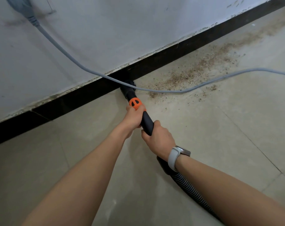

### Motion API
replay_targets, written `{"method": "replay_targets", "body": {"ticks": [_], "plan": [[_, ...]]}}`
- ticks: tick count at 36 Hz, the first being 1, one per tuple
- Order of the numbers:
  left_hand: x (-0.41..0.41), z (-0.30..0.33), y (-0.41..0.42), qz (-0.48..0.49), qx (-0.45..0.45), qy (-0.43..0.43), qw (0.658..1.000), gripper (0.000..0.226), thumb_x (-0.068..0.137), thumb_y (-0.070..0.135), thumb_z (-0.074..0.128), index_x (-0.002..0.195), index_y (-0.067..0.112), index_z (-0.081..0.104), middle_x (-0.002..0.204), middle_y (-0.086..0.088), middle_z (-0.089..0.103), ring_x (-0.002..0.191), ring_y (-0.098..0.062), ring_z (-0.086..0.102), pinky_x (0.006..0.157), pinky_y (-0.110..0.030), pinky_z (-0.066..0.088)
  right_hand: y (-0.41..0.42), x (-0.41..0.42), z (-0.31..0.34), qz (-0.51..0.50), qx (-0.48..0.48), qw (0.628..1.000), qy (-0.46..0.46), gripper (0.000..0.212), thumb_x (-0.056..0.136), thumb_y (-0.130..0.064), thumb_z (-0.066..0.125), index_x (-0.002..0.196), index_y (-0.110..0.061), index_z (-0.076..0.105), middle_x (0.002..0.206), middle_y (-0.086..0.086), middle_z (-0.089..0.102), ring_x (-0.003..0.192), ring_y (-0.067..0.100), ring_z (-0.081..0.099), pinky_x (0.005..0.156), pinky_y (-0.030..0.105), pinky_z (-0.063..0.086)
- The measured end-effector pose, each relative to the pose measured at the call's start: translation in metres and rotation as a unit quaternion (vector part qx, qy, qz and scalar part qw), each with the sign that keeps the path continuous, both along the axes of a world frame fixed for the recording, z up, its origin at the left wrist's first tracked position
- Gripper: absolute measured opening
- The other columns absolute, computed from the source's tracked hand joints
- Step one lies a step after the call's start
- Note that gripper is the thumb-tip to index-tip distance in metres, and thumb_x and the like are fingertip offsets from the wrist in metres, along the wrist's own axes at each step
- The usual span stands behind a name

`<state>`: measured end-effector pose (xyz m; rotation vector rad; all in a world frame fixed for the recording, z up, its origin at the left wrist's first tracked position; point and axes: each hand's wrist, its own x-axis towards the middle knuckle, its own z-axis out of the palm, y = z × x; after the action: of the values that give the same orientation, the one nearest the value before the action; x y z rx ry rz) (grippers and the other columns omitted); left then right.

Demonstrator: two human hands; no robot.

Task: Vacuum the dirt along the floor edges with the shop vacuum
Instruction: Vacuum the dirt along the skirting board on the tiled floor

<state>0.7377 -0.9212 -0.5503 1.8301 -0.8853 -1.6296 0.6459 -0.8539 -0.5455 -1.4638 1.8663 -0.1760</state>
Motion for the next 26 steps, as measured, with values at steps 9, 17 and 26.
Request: {"method": "replay_targets", "body": {"ticks": [9,17,26], "plan": [[-0.022,-0.004,-0.016,-0.033,0.003,0.018,0.999,0.052,0.098,0.03,0.045,0.14,0.01,0.022,0.094,-0.001,0.05,0.08,-0.014,0.052,0.066,-0.029,0.046,-0.009,-0.015,-0.005,-0.041,-0.011,0.999,0.019,0.029,0.094,-0.039,0.05,0.095,-0.014,0.035,0.091,0.01,0.059,0.082,0.035,0.058,0.066,0.035,0.042],[-0.021,0.0,-0.013,-0.039,-0.005,-0.004,0.999,0.051,0.099,0.029,0.044,0.139,0.009,0.021,0.09,0.0,0.048,0.078,-0.012,0.051,0.07,-0.029,0.047,-0.01,-0.019,-0.005,-0.029,-0.001,0.999,-0.027,0.029,0.092,-0.038,0.053,0.096,-0.014,0.038,0.086,0.006,0.056,0.077,0.032,0.057,0.065,0.036,0.045],[0.009,-0.002,0.018,0.006,-0.009,-0.024,1.0,0.052,0.098,0.03,0.045,0.138,0.006,0.021,0.093,0.001,0.05,0.082,-0.012,0.053,0.09,-0.041,0.05,0.01,-0.001,-0.001,0.035,0.02,0.997,-0.06,0.028,0.092,-0.038,0.054,0.096,-0.015,0.038,0.082,0.003,0.055,0.072,0.027,0.056,0.063,0.034,0.045]]}}
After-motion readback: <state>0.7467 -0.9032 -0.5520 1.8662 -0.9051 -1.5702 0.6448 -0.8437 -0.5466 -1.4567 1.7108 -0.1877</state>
